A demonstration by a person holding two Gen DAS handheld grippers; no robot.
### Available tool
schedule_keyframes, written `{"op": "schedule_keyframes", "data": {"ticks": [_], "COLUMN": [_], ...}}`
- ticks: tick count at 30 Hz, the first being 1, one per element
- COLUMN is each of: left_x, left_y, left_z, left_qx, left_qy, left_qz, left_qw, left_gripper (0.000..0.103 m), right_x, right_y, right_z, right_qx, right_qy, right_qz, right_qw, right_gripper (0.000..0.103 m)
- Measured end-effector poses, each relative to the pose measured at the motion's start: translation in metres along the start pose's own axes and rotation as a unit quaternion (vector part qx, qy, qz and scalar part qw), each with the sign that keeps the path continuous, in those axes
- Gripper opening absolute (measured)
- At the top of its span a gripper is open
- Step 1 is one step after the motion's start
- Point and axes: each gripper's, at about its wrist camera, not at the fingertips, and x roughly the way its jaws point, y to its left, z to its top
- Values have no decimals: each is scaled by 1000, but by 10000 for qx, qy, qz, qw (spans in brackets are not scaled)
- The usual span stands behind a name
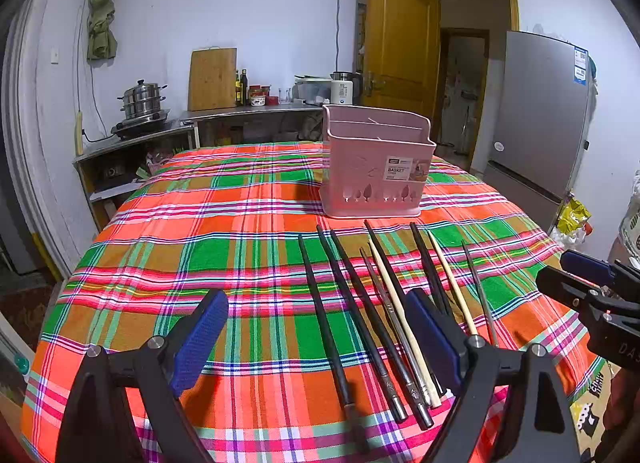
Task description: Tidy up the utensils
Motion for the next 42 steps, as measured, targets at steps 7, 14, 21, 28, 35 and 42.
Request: {"op": "schedule_keyframes", "data": {"ticks": [7, 14, 21, 28, 35, 42], "left_x": [0, 9, 38, 81, 125, 140], "left_y": [-1, 3, 11, 27, 44, 45], "left_z": [0, 1, 4, 13, 19, 30], "left_qx": [39, -6, 50, -156, -498, -454], "left_qy": [6, 194, 537, 1080, 1690, 1788], "left_qz": [-7, -202, -203, -113, -117, -117], "left_qw": [10000, 9996, 9983, 9940, 9843, 9828], "left_gripper": [90, 90, 90, 79, 72, 63], "right_x": [1, 7, 23, 53, 91, 130], "right_y": [1, 1, 1, 6, 7, 3], "right_z": [-1, -1, 6, 19, 37, 50], "right_qx": [-3, -24, -42, -146, -132, -9], "right_qy": [11, 80, 183, 375, 574, 906], "right_qz": [0, 16, 86, 167, 254, 381], "right_qw": [10000, 10000, 9998, 9991, 9979, 9952], "right_gripper": [59, 59, 59, 59, 57, 32]}}
